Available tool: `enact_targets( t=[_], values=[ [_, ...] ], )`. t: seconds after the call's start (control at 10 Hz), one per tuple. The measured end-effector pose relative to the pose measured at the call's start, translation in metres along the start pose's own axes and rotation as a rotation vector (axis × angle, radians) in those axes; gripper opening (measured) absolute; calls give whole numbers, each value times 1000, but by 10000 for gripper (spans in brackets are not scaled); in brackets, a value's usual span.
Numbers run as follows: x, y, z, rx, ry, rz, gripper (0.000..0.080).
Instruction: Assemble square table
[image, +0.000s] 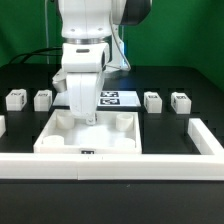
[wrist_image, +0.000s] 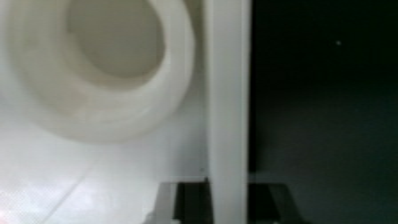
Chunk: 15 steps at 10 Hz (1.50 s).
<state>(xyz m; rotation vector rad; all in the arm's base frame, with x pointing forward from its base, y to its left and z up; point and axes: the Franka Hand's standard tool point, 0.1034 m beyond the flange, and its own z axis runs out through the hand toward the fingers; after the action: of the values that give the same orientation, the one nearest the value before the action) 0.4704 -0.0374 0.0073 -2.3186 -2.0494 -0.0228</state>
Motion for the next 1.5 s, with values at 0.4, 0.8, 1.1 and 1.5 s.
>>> enact_targets(
  t=[0.4, 0.8, 1.1, 1.5],
  values=[
    [62, 5, 3, 1, 41, -42, 57],
    [99, 11, 4, 55, 50, -55, 58],
    [98, 11, 4, 59, 48, -53, 61],
    [98, 10, 5, 61, 48, -53, 259]
  ],
)
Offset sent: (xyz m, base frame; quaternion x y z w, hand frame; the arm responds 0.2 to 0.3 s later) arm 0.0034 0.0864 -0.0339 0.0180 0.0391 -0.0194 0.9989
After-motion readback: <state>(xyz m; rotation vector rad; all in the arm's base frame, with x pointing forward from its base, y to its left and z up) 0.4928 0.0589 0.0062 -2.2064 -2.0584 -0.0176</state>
